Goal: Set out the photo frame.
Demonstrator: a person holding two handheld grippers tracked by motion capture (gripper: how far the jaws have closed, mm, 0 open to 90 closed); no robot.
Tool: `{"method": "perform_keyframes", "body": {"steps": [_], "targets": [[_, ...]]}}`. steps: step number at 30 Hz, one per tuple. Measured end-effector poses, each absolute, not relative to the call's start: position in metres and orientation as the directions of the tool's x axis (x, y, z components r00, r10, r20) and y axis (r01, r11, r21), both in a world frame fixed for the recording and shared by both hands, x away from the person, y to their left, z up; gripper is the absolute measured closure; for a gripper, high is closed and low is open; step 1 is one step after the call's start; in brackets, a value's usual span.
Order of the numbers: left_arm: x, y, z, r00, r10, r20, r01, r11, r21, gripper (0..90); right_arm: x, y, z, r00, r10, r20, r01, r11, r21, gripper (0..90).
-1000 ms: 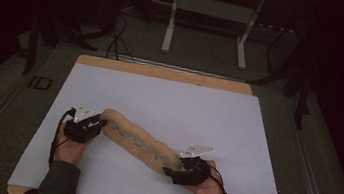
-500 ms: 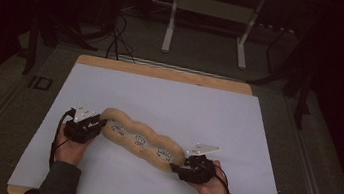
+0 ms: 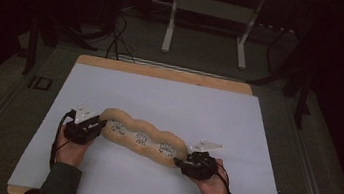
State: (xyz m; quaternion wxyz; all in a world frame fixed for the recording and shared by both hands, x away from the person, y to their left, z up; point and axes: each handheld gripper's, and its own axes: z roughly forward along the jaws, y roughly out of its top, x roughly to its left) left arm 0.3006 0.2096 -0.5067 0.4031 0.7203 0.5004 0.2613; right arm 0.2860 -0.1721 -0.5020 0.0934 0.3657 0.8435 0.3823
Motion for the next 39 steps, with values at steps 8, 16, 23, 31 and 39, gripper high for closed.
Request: {"method": "perform_keyframes", "body": {"steps": [8, 16, 23, 31, 39], "targets": [[0.306, 0.213, -0.511, 0.374, 0.924, -0.082, 0.550, -0.150, 0.822, 64.1, 0.289, -0.172, -0.502, -0.716, 0.691, 0.102, 0.535, 0.448, 0.716, 61.4], [0.304, 0.209, -0.509, 0.383, 0.922, -0.055, 0.541, -0.176, 0.822, 70.9, 0.293, -0.175, -0.501, -0.705, 0.703, 0.096, 0.539, 0.442, 0.717, 61.6], [0.304, 0.201, -0.508, 0.411, 0.910, -0.049, 0.522, -0.190, 0.832, 70.6, 0.296, -0.185, -0.499, -0.665, 0.739, 0.107, 0.555, 0.393, 0.733, 63.0], [0.299, 0.196, -0.502, 0.414, 0.909, -0.037, 0.482, -0.185, 0.857, 70.6, 0.298, -0.193, -0.495, -0.645, 0.756, 0.116, 0.555, 0.358, 0.751, 63.9], [0.298, 0.192, -0.499, 0.414, 0.909, -0.045, 0.469, -0.170, 0.867, 70.4, 0.302, -0.198, -0.491, -0.624, 0.772, 0.120, 0.553, 0.328, 0.766, 64.5]]}}
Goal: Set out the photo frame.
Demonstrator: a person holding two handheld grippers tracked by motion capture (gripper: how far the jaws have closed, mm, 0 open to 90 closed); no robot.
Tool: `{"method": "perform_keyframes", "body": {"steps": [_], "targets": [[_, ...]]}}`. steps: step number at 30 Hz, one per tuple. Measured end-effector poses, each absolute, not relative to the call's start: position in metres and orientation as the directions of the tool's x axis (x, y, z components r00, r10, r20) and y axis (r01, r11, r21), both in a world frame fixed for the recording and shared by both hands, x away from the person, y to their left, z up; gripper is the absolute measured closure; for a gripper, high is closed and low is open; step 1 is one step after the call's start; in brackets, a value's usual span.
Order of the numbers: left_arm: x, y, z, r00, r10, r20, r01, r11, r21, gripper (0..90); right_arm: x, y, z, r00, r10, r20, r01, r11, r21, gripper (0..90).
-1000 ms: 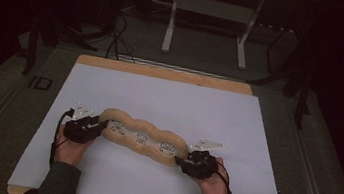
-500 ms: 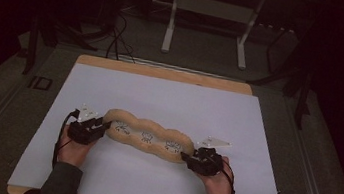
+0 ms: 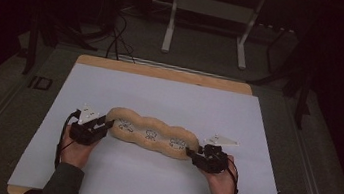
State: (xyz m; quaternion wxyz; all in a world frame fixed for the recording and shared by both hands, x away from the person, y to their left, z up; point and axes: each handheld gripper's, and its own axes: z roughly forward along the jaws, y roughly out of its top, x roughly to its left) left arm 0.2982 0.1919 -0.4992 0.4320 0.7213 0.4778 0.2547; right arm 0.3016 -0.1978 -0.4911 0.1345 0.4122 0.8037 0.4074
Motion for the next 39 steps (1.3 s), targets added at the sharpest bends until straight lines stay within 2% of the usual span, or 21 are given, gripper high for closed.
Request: {"method": "perform_keyframes", "body": {"steps": [16, 39], "targets": [[0.297, 0.189, -0.493, 0.397, 0.916, -0.058, 0.461, -0.145, 0.875, 70.3, 0.311, -0.202, -0.483, -0.594, 0.794, 0.130, 0.548, 0.282, 0.788, 65.2], [0.301, 0.184, -0.482, 0.345, 0.936, -0.072, 0.465, -0.104, 0.879, 70.3, 0.330, -0.201, -0.468, -0.594, 0.794, 0.128, 0.540, 0.276, 0.795, 64.8]]}}
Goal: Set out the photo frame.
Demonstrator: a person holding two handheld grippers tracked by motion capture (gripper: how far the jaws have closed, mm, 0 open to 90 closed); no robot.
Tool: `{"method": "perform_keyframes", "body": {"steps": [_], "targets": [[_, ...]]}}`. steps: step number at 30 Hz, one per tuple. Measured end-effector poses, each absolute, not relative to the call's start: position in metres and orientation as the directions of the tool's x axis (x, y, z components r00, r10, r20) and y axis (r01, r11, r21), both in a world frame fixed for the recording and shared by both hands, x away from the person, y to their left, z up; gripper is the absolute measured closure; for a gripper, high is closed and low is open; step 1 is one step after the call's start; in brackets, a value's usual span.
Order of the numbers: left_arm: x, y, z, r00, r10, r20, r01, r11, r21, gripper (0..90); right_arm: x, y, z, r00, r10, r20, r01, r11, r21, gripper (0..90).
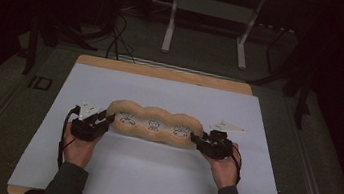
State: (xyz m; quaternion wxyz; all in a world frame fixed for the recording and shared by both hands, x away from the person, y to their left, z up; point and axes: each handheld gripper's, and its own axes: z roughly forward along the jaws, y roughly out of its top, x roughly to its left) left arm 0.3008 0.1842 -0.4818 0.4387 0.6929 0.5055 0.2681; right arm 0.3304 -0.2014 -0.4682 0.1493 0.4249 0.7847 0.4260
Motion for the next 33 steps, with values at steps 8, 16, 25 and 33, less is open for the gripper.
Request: {"method": "perform_keyframes", "body": {"steps": [8, 16, 25, 33], "targets": [[0.306, 0.180, -0.484, 0.338, 0.938, -0.080, 0.478, -0.098, 0.873, 70.2, 0.341, -0.205, -0.469, -0.592, 0.794, 0.138, 0.556, 0.279, 0.783, 64.6], [0.314, 0.174, -0.488, 0.330, 0.938, -0.104, 0.511, -0.085, 0.856, 70.3, 0.349, -0.210, -0.470, -0.579, 0.802, 0.150, 0.581, 0.276, 0.766, 64.3], [0.324, 0.172, -0.498, 0.331, 0.935, -0.125, 0.570, -0.092, 0.817, 69.8, 0.361, -0.211, -0.481, -0.567, 0.810, 0.149, 0.601, 0.283, 0.747, 63.5], [0.327, 0.170, -0.503, 0.322, 0.939, -0.124, 0.580, -0.092, 0.809, 69.8, 0.366, -0.209, -0.489, -0.557, 0.818, 0.142, 0.612, 0.289, 0.736, 63.2]]}}
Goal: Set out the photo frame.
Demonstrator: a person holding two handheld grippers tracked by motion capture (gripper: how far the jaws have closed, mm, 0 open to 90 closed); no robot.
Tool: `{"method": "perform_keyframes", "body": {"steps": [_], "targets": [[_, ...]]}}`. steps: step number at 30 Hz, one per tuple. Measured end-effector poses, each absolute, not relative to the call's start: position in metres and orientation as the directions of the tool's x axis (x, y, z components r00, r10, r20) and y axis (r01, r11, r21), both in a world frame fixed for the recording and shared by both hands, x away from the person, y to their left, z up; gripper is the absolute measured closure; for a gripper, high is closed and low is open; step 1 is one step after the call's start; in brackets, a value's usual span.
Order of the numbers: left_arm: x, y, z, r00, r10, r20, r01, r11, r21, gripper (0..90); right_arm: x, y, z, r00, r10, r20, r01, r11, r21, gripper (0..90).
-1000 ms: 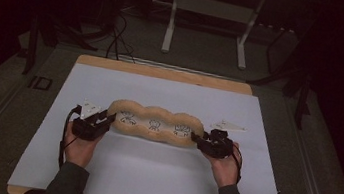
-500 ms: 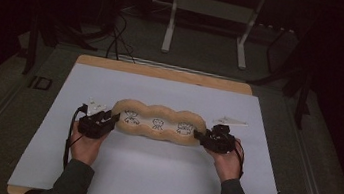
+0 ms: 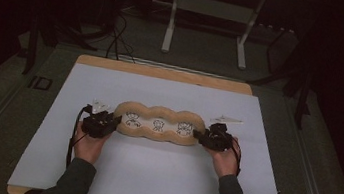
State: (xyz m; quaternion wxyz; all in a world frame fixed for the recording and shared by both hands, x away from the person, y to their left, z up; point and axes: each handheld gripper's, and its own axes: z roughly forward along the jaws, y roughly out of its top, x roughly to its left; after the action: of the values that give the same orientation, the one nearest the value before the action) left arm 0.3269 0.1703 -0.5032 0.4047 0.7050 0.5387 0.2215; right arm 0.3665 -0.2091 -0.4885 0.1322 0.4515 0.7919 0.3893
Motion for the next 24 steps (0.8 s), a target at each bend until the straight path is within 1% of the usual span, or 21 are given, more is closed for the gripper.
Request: {"method": "perform_keyframes", "body": {"steps": [10, 24], "targets": [[0.3279, 0.1669, -0.5056, 0.327, 0.938, -0.115, 0.584, -0.105, 0.805, 69.7, 0.3687, -0.2123, -0.4959, -0.549, 0.821, 0.156, 0.628, 0.282, 0.726, 63.1], [0.3244, 0.1671, -0.5076, 0.335, 0.935, -0.117, 0.579, -0.107, 0.808, 69.7, 0.3680, -0.2133, -0.4978, -0.540, 0.824, 0.171, 0.641, 0.271, 0.719, 62.8]]}}
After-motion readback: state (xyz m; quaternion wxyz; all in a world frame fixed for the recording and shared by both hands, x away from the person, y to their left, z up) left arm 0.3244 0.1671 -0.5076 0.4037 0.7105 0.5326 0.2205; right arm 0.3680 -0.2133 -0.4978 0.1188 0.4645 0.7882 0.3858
